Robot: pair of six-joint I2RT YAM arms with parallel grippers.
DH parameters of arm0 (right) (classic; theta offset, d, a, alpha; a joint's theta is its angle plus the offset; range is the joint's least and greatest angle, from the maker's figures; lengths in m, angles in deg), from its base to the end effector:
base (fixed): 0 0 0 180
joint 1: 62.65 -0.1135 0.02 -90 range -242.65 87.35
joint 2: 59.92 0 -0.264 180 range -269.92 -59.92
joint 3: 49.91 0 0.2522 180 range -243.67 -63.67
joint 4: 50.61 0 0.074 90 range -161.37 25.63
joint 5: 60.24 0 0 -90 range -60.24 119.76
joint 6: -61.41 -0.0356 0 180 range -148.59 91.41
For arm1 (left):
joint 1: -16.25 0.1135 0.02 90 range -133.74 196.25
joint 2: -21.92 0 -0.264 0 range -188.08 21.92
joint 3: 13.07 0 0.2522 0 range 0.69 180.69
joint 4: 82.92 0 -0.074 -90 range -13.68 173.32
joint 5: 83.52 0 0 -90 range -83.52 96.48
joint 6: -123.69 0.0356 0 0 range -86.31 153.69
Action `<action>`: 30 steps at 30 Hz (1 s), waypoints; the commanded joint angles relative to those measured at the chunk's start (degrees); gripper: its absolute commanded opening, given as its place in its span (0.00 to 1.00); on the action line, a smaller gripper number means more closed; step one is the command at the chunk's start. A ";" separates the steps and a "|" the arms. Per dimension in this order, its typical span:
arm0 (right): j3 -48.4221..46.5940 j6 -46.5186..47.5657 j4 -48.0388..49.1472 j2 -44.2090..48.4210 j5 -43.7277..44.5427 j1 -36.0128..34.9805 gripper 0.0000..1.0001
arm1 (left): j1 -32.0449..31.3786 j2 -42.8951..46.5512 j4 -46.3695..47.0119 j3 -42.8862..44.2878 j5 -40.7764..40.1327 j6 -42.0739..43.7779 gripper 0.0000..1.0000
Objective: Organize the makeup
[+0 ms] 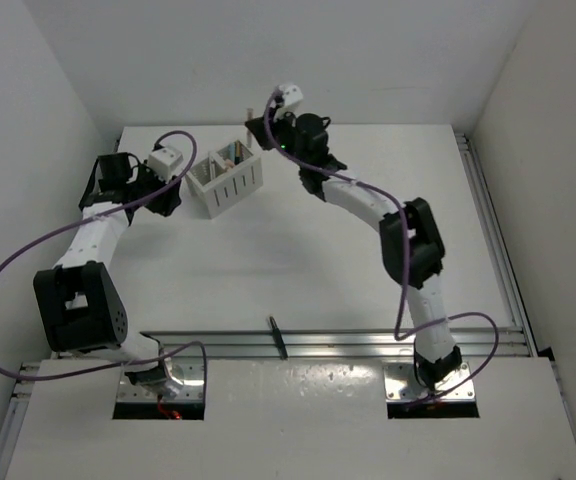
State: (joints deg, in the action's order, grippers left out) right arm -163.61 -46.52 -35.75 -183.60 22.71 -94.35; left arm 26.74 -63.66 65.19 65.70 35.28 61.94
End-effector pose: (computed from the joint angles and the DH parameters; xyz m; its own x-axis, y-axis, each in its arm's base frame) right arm 0.4433 0.2789 0.2988 -0.1237 0.2827 -0.9512 -0.6174 0.7285 0.2968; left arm 0.3297 0.0436 0.2810 -0.4421 0.3400 -0.8300 0.4761 0.8732 0.1041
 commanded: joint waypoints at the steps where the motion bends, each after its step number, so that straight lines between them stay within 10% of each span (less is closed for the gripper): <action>1: -14.68 6.66 12.95 -9.90 3.79 -3.97 0.00 | 0.07 2.69 -2.35 -2.42 -0.23 0.32 0.55; 6: -28.73 9.76 8.20 -21.95 6.95 -3.89 0.00 | 0.07 3.23 -2.35 -4.80 -0.23 -1.96 0.55; 20: -10.12 10.64 10.93 -17.92 5.73 -3.63 0.01 | 0.07 2.70 -2.35 -5.34 -1.19 -5.57 0.54; 25: -7.37 10.46 12.69 -14.76 6.96 -4.07 0.52 | 0.59 2.70 -2.35 -5.86 -1.73 -6.10 0.54; 30: -5.98 10.73 13.73 -12.65 6.96 -4.68 0.65 | 0.59 2.70 -2.35 -5.86 -1.73 -6.63 0.54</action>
State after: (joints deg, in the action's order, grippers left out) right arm -170.36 -36.07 -26.37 -201.58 29.68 -98.46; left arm 26.84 -62.59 62.33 60.30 33.58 56.48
